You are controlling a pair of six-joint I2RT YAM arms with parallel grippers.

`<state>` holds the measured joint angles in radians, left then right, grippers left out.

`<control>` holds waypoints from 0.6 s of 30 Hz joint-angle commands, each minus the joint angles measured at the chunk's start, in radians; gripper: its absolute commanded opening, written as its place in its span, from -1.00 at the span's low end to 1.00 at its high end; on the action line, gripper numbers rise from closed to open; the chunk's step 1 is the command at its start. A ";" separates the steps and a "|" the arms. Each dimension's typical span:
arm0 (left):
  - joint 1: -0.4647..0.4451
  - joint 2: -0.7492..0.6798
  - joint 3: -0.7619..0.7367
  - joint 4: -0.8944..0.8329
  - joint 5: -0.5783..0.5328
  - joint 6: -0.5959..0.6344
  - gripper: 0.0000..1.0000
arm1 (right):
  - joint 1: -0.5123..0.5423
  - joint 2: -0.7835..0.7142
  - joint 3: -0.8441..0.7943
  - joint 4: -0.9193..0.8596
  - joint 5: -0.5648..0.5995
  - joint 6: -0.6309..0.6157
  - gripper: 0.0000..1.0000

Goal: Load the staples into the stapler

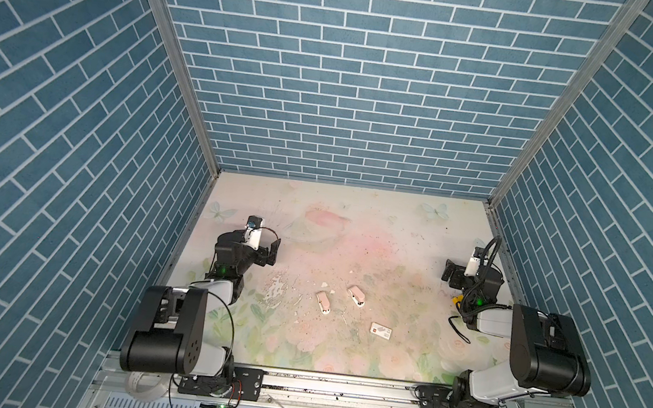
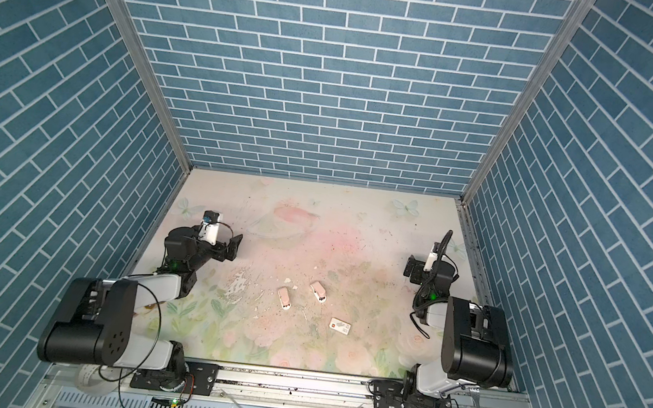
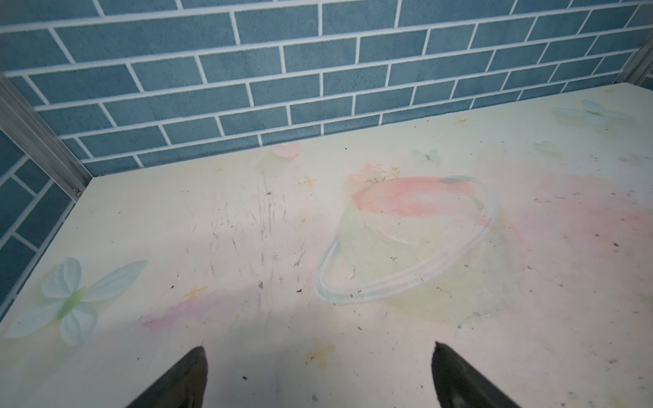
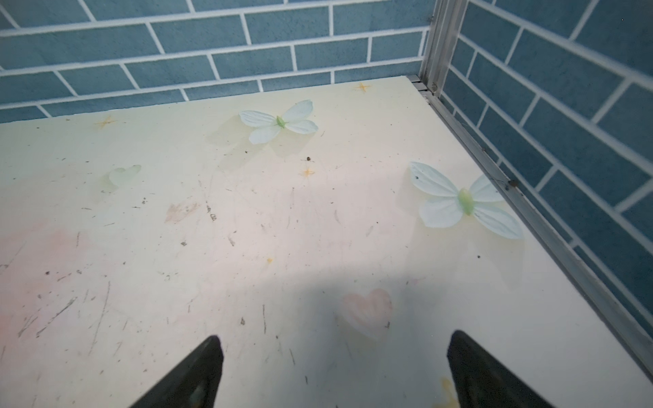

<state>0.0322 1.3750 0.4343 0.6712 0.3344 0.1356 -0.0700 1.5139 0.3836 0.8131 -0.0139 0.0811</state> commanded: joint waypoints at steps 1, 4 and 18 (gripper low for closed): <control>0.000 -0.100 0.070 -0.234 0.039 0.027 0.99 | 0.004 -0.110 0.035 -0.126 0.063 -0.001 0.98; -0.002 -0.170 0.141 -0.435 0.052 0.067 0.99 | 0.004 -0.217 0.078 -0.289 0.102 0.038 0.98; -0.181 -0.162 0.680 -1.298 0.200 0.289 0.99 | 0.003 -0.492 0.226 -0.826 -0.474 0.445 0.98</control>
<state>-0.0746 1.1950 1.0409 -0.3908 0.4957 0.3321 -0.0700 0.9905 0.5831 0.1524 -0.3264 0.4061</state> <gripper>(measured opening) 0.995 0.989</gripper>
